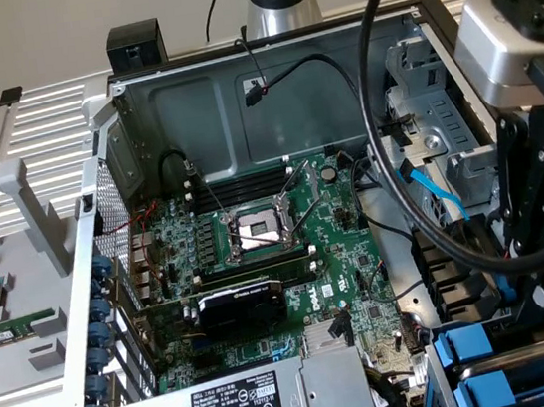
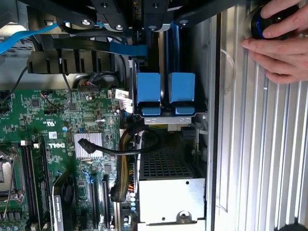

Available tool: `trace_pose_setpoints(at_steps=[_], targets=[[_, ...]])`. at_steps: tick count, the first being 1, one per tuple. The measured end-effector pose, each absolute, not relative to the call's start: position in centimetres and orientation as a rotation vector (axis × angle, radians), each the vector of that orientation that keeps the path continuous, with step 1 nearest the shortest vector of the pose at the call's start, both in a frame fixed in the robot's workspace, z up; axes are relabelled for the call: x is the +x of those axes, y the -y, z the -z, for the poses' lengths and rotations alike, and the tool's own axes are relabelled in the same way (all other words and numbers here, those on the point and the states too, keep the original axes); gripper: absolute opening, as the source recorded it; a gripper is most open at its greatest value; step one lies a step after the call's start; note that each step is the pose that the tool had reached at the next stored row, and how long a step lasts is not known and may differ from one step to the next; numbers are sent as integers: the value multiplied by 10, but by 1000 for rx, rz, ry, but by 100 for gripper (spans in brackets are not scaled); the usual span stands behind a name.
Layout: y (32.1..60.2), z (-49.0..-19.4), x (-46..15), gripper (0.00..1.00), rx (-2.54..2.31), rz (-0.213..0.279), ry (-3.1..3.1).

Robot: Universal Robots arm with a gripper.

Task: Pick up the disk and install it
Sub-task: 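Insert the first disk wire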

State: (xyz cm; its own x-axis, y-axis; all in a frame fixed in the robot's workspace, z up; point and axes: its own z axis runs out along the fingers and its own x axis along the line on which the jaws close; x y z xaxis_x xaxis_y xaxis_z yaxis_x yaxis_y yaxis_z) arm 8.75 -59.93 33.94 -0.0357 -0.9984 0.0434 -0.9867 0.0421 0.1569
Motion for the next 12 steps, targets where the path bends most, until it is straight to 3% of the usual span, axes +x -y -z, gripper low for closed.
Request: trace_pose_setpoints(at_steps=[12], targets=[[599, -337, 87, 17, 2074, 126, 2165]])
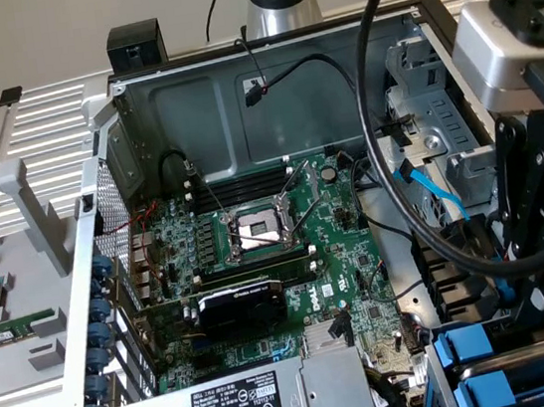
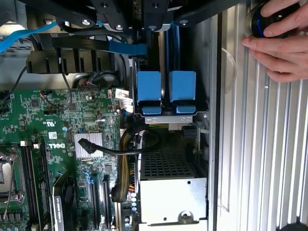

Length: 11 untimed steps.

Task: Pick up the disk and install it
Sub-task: 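Insert the first disk wire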

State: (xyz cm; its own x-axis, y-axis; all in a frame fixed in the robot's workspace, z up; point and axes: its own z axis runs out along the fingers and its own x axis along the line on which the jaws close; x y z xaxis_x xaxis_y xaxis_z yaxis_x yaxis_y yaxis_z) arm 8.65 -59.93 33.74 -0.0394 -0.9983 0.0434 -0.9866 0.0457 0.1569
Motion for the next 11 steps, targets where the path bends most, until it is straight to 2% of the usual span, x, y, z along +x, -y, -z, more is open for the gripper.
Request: trace_pose_setpoints(at_steps=[11], targets=[[599, -337, 87, 17, 2074, 126, 2165]])
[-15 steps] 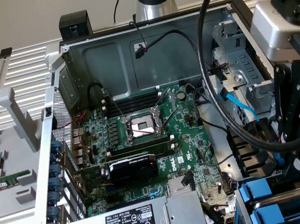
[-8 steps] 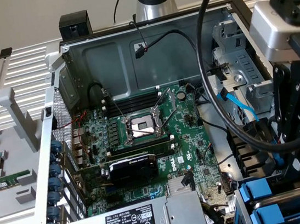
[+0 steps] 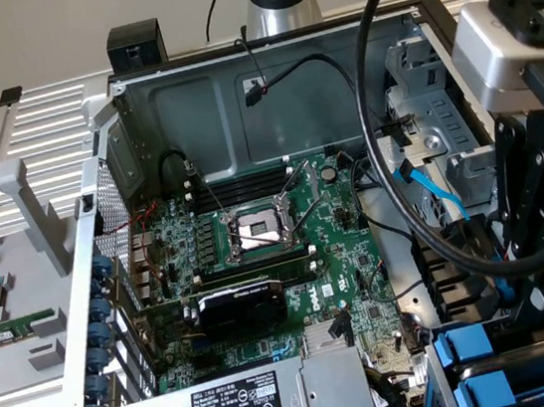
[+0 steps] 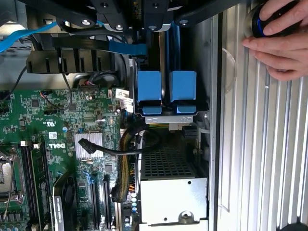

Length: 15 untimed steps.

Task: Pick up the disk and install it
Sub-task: 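Insert the first disk wire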

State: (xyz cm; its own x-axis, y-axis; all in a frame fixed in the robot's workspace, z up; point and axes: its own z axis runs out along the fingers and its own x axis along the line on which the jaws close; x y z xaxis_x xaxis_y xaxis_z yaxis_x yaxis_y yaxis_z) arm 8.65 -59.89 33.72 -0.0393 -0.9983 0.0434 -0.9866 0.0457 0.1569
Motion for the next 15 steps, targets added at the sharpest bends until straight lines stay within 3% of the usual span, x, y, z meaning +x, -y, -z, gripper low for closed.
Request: trace_pose_setpoints(at_steps=[15], targets=[[599, -337, 87, 17, 2073, 124, 2165]])
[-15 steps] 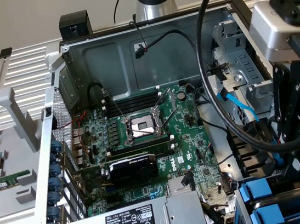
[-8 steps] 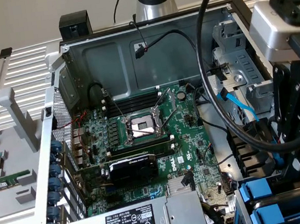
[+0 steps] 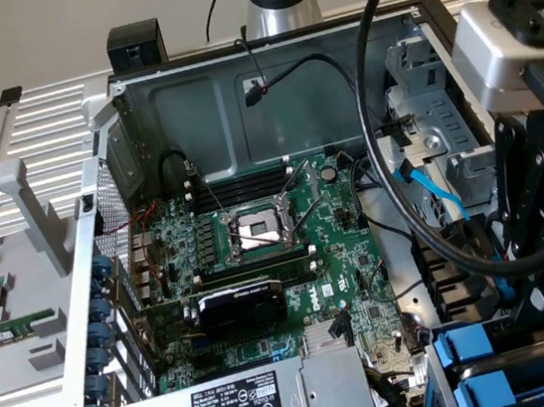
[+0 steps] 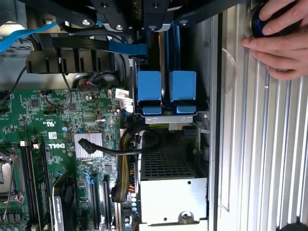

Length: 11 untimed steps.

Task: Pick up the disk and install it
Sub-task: 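Insert the first disk wire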

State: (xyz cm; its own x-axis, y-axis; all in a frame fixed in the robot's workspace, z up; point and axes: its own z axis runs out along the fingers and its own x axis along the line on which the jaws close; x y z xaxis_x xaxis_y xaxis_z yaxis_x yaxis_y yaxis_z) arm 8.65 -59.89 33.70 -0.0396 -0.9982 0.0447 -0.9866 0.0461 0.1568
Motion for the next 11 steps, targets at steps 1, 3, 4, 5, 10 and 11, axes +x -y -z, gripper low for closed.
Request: trace_pose_setpoints(at_steps=[1, 3, 4, 5, 10, 11], targets=[[599, -337, 87, 17, 2073, 124, 2165], [599, -337, 87, 17, 2073, 124, 2165], [599, -336, 87, 17, 2074, 124, 2165], [599, -336, 86, 17, 2073, 124, 2165], [599, -336, 87, 17, 2073, 124, 2165], [599, -336, 87, 17, 2073, 124, 2165]])
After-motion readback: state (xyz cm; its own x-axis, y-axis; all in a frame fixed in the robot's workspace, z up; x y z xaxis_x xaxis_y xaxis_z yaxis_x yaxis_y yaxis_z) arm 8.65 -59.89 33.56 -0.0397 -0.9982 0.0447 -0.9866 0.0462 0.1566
